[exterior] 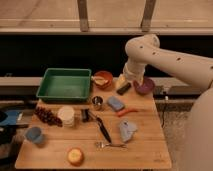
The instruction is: Place pepper in paper cup
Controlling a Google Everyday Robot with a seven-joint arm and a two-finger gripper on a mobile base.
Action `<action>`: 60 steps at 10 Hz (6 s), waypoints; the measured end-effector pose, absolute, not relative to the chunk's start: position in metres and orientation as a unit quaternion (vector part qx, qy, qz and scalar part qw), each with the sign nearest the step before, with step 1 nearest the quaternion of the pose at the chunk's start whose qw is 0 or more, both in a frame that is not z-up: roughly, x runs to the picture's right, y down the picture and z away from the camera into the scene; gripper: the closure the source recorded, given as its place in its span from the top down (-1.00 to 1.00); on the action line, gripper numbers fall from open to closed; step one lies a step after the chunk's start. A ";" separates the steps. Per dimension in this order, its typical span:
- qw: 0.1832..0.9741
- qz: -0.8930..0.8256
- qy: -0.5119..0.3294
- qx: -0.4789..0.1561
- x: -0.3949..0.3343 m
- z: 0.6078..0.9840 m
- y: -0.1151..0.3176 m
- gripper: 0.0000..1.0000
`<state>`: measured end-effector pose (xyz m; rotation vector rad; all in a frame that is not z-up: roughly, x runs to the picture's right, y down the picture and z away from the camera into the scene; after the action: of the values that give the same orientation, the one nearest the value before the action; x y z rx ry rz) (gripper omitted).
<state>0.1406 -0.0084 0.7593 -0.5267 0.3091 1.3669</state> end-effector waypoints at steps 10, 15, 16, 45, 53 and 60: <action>0.689 0.639 0.147 -0.307 0.124 0.833 0.067 0.55; 0.738 0.558 0.181 -0.333 0.141 0.859 0.100 0.55; 0.736 0.558 0.175 -0.341 0.154 0.861 0.105 0.55; 0.741 0.526 0.131 -0.397 0.174 0.886 0.148 0.55; 0.775 0.515 0.183 -0.318 0.163 0.891 0.147 0.55; 0.758 0.558 0.156 -0.300 0.150 0.881 0.109 0.55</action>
<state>0.1500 0.1091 0.8809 -0.6536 0.3393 1.2163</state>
